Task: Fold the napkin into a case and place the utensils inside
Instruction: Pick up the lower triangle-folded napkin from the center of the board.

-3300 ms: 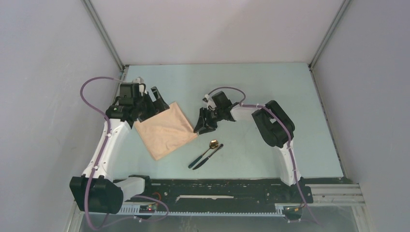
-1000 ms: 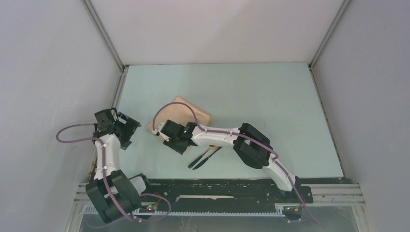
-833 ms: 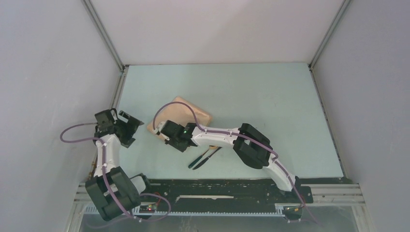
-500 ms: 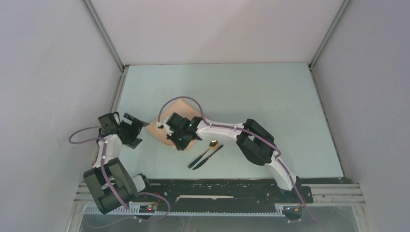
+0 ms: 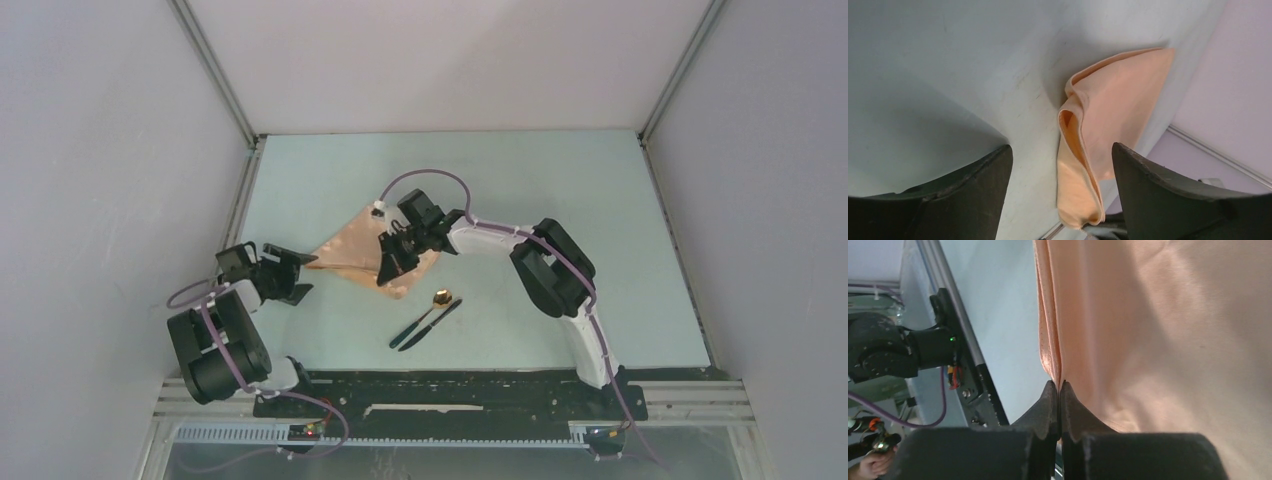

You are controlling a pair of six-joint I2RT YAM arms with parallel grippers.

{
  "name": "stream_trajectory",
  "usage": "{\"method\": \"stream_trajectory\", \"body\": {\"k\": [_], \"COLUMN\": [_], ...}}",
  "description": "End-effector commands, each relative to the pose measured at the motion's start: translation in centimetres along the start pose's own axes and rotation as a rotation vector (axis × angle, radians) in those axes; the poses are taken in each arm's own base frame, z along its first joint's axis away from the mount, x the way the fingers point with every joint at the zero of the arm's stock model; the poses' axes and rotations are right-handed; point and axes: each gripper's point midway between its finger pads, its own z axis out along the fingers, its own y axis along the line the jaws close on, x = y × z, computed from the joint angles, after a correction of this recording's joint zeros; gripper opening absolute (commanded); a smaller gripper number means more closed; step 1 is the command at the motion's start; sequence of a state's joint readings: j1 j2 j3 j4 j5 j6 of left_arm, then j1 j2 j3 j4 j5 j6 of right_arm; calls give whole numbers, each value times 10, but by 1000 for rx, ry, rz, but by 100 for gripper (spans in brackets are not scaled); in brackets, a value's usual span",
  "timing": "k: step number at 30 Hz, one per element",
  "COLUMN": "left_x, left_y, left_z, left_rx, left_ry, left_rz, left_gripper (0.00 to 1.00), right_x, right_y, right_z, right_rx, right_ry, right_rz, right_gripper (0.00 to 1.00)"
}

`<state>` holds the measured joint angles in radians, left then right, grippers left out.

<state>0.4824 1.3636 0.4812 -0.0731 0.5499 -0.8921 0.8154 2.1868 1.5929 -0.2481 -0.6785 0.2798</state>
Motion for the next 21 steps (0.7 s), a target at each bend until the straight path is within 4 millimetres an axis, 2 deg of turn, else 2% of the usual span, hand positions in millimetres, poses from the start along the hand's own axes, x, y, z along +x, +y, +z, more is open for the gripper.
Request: {"method": "stream_trajectory", "body": {"k": [1,4,8,12,14,21], "left_x": [-11,-15,-22,-21,-22,-22], "left_y": [-7,-14,-17,-27,-35,-57], "left_z": [11,13,14,15,15,17], "left_rx": [23,27,1,-15,-32,-41], "left_ry": [-58,-70,-101,-108,-120,-127], "left_rz": [7,5,19,54,85,133], "left_gripper": [79,65,55,44,34,18], "right_x": [-24,-25,-27,-28,-28,-26], "right_y": [39,38,36,31,27,13], "right_z": [-18,-19,-23,-25,-27,-36], "right_rx": [-133,-136,-139,-132,-129,-123], "right_ry": [-69,-74,-88,-94,-100,-126], "right_rz": [-31,-27,-27,-21,-14,24], "right_gripper": [0,0,0,0,0,0]}}
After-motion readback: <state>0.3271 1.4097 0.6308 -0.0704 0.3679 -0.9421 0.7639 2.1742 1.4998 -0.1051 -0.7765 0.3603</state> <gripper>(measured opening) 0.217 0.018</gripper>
